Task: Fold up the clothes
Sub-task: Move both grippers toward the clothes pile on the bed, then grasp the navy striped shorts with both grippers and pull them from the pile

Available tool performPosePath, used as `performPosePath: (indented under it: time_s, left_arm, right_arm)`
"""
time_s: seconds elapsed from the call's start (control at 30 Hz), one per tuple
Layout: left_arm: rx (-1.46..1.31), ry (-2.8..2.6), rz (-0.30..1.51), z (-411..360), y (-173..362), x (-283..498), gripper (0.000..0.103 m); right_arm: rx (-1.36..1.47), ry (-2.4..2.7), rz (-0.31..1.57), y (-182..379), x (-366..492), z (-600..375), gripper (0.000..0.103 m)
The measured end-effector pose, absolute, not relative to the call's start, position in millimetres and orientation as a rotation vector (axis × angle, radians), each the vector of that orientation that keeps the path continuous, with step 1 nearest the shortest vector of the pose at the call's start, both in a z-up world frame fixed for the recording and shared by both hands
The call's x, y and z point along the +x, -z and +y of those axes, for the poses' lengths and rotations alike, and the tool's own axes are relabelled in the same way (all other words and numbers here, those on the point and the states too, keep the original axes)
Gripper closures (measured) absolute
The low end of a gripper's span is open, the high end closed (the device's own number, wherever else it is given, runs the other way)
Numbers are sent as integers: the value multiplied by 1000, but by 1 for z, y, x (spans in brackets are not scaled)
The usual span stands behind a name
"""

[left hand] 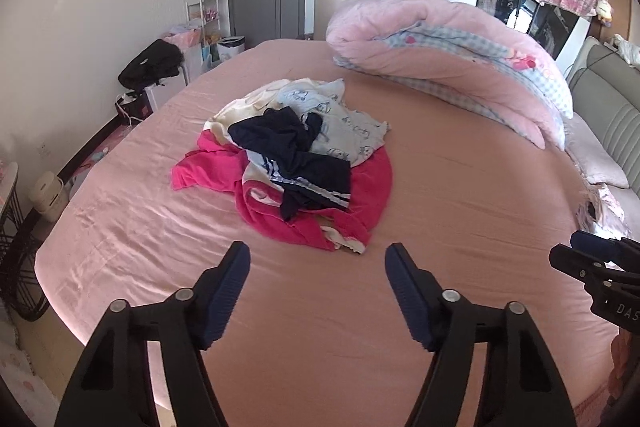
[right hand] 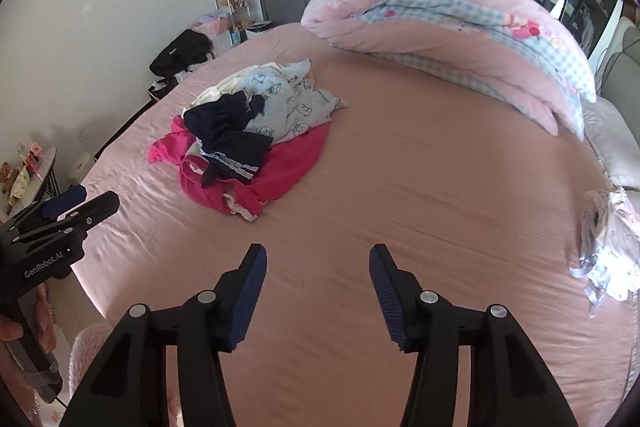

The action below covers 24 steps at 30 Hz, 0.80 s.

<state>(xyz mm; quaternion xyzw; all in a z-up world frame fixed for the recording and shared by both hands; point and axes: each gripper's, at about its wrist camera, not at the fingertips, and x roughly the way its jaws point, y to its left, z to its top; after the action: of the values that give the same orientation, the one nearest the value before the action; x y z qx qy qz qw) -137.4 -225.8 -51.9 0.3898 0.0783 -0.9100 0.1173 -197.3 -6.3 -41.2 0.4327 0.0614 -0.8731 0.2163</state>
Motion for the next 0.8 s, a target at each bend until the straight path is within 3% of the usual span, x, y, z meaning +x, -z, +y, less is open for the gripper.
performPosePath:
  time_s: [0.37,0.8]
  left_arm:
    - [1295,2604,331,-296,120,-235,46]
    - [1343,2582,435,-333,165,-313,46]
  right_arm:
    - [1295,2336,221,110,-292,-112,50]
    - [1340,2273,292,171,-359,-209,50]
